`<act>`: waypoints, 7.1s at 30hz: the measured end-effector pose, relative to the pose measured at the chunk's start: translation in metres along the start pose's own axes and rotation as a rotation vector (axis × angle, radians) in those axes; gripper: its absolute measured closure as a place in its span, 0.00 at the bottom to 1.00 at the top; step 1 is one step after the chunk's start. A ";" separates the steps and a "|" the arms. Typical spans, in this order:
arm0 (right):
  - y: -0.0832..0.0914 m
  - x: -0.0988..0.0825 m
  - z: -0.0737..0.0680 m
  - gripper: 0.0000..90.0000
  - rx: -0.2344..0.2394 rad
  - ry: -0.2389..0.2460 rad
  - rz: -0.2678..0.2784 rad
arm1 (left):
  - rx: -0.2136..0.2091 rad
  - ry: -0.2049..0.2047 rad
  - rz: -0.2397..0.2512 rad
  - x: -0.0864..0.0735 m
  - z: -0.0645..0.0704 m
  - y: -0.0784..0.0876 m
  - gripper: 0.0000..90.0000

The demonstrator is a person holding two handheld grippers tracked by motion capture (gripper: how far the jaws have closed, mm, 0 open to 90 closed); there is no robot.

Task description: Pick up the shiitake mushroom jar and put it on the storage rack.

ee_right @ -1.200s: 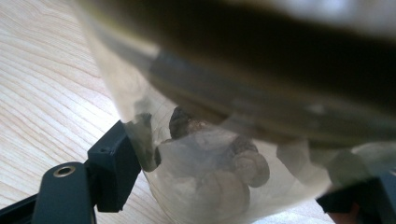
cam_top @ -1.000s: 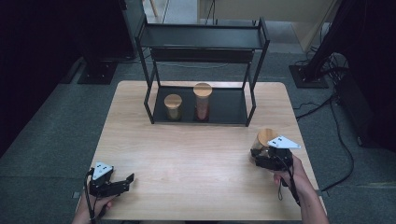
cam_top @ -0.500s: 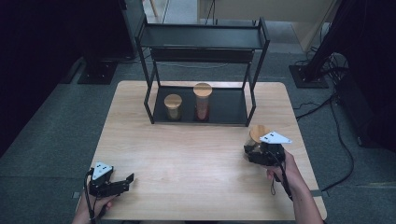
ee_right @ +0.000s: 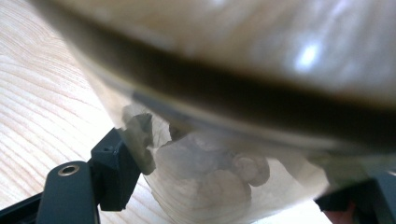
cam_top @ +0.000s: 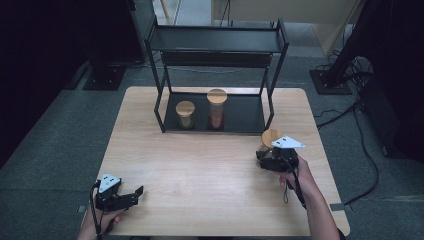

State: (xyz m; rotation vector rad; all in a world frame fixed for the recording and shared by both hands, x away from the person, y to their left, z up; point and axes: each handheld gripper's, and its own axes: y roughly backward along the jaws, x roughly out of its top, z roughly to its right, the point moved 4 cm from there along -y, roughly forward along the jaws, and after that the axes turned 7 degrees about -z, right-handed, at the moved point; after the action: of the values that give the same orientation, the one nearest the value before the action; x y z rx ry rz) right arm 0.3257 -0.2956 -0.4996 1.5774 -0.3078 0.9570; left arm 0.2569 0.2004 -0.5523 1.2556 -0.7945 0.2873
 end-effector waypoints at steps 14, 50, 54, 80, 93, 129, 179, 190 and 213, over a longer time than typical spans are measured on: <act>-0.012 0.013 -0.008 0.27 0.007 0.008 -0.005 | 0.001 -0.003 -0.003 0.000 0.000 0.000 0.10; -0.021 0.054 -0.010 0.28 0.000 0.015 0.006 | 0.028 -0.015 -0.013 0.000 0.001 -0.001 0.10; -0.023 0.059 -0.011 0.28 0.001 0.014 0.008 | 0.030 -0.016 -0.014 0.000 0.002 -0.001 0.10; -0.037 0.102 -0.007 0.28 -0.018 -0.001 0.023 | 0.031 -0.012 -0.012 0.000 0.001 -0.001 0.10; -0.055 0.116 -0.003 0.27 -0.030 -0.028 0.013 | 0.028 -0.005 -0.009 0.000 0.001 -0.001 0.10; -0.103 0.129 0.004 0.27 -0.088 -0.150 0.021 | 0.036 0.004 -0.008 0.000 0.000 -0.001 0.10; -0.095 0.030 -0.037 0.00 0.051 -0.026 0.047 | 0.037 -0.005 -0.011 0.000 0.001 -0.001 0.10; -0.090 0.017 -0.034 0.00 0.036 -0.031 0.016 | 0.042 -0.010 -0.013 0.001 0.001 -0.001 0.10; -0.083 -0.001 -0.027 0.00 0.029 -0.030 -0.104 | 0.062 -0.010 -0.017 0.000 0.001 -0.002 0.10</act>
State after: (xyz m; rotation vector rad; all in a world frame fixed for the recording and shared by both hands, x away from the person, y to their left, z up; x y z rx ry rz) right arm 0.3700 -0.2494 -0.5593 1.6195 -0.2306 0.8616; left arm 0.2579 0.1987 -0.5533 1.3221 -0.7881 0.2943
